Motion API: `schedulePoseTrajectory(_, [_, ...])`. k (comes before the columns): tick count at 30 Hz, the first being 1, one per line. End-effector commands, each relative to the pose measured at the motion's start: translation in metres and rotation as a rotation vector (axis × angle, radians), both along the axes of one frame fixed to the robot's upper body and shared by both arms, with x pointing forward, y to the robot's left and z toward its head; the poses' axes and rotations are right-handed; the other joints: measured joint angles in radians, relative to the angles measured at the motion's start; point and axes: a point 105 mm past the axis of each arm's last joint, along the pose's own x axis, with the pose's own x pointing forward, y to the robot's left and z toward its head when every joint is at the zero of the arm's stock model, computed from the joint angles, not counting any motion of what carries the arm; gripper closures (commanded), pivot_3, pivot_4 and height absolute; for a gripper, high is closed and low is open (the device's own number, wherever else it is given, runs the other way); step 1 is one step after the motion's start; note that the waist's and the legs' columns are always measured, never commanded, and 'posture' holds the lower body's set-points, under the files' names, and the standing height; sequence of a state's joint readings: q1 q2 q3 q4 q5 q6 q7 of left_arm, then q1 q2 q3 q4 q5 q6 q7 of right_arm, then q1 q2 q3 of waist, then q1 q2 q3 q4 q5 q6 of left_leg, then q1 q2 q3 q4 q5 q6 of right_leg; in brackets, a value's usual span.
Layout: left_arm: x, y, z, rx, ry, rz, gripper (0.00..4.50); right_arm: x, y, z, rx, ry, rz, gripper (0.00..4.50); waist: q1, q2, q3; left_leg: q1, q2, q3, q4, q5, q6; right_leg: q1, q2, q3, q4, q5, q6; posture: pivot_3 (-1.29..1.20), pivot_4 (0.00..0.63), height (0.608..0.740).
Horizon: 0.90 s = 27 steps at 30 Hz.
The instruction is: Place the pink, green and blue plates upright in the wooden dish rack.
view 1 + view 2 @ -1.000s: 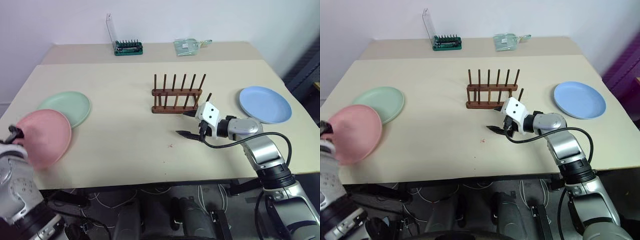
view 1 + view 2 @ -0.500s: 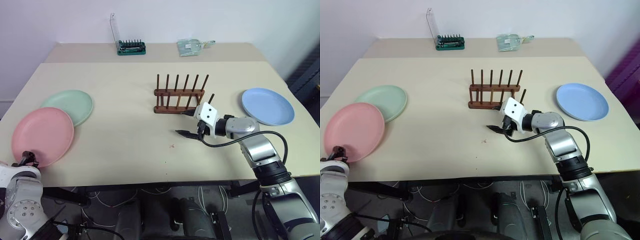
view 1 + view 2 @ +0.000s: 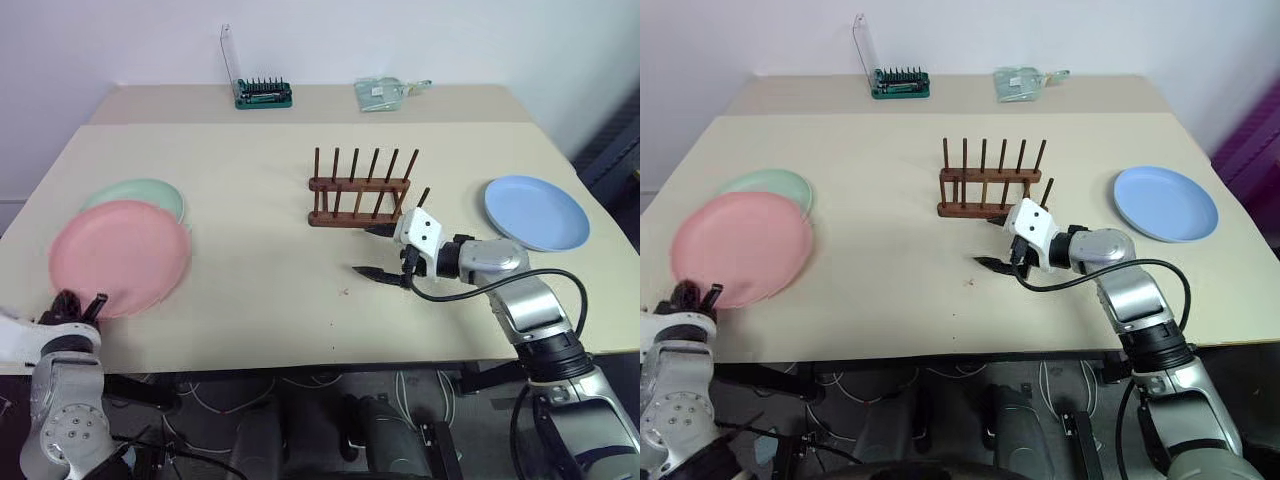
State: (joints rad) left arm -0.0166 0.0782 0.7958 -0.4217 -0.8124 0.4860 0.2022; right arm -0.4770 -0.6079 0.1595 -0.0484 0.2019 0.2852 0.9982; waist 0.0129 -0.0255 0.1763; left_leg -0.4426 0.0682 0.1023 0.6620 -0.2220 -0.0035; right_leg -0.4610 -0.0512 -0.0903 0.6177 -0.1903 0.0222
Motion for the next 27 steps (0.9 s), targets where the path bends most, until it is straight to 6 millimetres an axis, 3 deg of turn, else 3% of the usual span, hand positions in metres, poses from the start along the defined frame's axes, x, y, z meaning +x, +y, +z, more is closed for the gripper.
schedulePoseTrajectory(1, [0.016, -0.020, 0.056, 0.162, -0.149, -0.095, 4.50, -0.006, 0.009, 0.031, 0.031, -0.111, 0.055, 0.02, -0.001, 0.000, 0.000, 0.000, 0.000, 0.000, 0.000, 0.000, 0.000, 0.000, 0.000, 0.000, -0.001, 0.000, 0.000, 0.00, 0.150, 0.730])
schedulePoseTrajectory(4, [0.043, -0.042, 0.090, 0.285, -0.181, -0.180, 4.50, 0.002, 0.022, 0.052, -0.011, -0.331, 0.046, 0.02, -0.001, 0.000, 0.000, 0.000, -0.001, 0.000, 0.000, 0.000, 0.000, 0.000, 0.003, 0.000, -0.001, 0.000, 0.000, 0.00, 0.150, 0.730])
schedulePoseTrajectory(7, [0.081, -0.081, 0.129, 0.393, -0.221, -0.292, 4.50, 0.007, 0.047, 0.067, -0.063, -0.533, 0.085, 0.02, 0.001, 0.000, 0.000, 0.000, -0.001, 0.001, 0.000, 0.000, 0.000, 0.000, 0.003, -0.001, -0.001, 0.001, 0.001, 0.00, 0.150, 0.730])
schedulePoseTrajectory(11, [0.112, -0.121, 0.157, 0.492, -0.198, -0.359, 4.50, 0.018, 0.072, 0.093, -0.099, -0.772, 0.072, 0.02, -0.001, 0.000, 0.000, -0.001, -0.002, 0.002, 0.000, 0.001, 0.002, 0.001, 0.004, 0.000, -0.002, 0.002, 0.002, 0.00, 0.150, 0.730])
schedulePoseTrajectory(17, [0.123, -0.175, 0.178, 0.530, -0.223, -0.484, 4.50, 0.032, 0.089, 0.103, -0.221, -1.033, 0.023, 0.02, -0.003, 0.000, 0.001, -0.001, -0.003, 0.006, -0.002, 0.002, 0.003, 0.000, 0.004, 0.001, -0.002, 0.005, 0.005, 0.00, 0.150, 0.730])
schedulePoseTrajectory(24, [0.120, -0.188, 0.179, 0.497, -0.242, -0.538, 4.50, 0.042, 0.097, 0.100, -0.266, -1.111, 0.016, 0.02, -0.008, 0.000, 0.001, -0.001, -0.003, 0.006, -0.002, 0.002, 0.003, 0.000, 0.005, 0.001, -0.001, 0.006, 0.004, 0.00, 0.150, 0.730])
schedulePoseTrajectory(27, [0.119, -0.187, 0.176, 0.492, -0.231, -0.536, 4.50, 0.046, 0.096, 0.098, -0.301, -1.139, 0.012, 1.35, -0.008, 0.000, 0.001, -0.001, -0.003, 0.006, -0.002, 0.002, 0.003, 0.000, 0.005, 0.002, -0.001, 0.006, 0.004, 0.00, 0.150, 0.730])
